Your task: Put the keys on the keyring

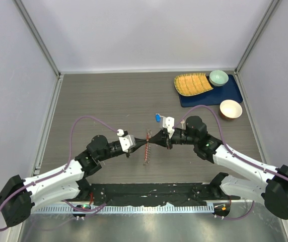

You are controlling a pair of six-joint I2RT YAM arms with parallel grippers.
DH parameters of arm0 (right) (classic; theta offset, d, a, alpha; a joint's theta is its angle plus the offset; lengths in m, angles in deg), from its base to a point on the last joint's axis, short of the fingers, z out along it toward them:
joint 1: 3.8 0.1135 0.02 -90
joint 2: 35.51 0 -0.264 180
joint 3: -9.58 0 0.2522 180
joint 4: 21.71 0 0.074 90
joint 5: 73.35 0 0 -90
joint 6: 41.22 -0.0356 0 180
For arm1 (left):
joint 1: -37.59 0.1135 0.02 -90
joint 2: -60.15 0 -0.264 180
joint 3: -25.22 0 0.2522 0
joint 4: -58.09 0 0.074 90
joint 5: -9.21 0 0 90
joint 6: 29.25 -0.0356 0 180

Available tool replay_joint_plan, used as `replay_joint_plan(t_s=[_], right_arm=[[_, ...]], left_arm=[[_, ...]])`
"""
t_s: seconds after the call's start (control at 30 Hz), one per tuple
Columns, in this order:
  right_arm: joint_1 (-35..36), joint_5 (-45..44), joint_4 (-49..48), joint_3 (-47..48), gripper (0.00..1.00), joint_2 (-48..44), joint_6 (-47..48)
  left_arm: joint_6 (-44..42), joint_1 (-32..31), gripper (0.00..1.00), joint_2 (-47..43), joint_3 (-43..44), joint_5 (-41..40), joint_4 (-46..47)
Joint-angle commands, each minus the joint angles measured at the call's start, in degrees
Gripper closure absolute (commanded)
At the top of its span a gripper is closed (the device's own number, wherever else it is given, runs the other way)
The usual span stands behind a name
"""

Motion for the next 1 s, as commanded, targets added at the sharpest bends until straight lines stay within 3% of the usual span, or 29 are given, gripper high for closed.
replay_joint_plan(t_s=[0.0, 0.13, 0.17, 0.27, 0.37, 0.63, 0.97], right_arm=[[0.13, 0.77, -1.63, 1.22, 0.98, -0.77, -1.34], [0.12, -3.17, 1.43, 1.05, 0.87, -1.30, -6.78], [0.21, -4.40, 2.93, 1.31, 0.74, -1.47, -7.84], [0.12, -10.89, 9.78, 3.06, 0.51, -2.18, -12.06], [-0.14, -16.78, 16.80, 5.61, 0.37, -2.44, -16.89], [-5.40, -34.55, 35.09, 15.72, 0.31, 3.79, -24.88], [-14.81, -42.56, 39.95, 21.70, 0.39, 16.01, -30.51]], left_arm=[[-1.44, -0.03, 1.00, 0.06, 0.98, 0.17, 1.59], [-3.63, -0.03, 1.00, -0.91, -2.27, -3.43, 4.31], [-4.25, -0.03, 1.00, -1.35, -4.01, -5.62, 4.75], [-7.24, -0.03, 1.00, -1.88, -6.92, -9.66, 5.63], [-9.79, -0.12, 1.00, -2.14, -8.77, -11.08, 5.99], [-12.78, -0.38, 1.00, -1.71, -11.33, -11.53, 7.04], [-15.24, -1.35, 1.00, 4.62, -10.36, -11.88, 8.62]])
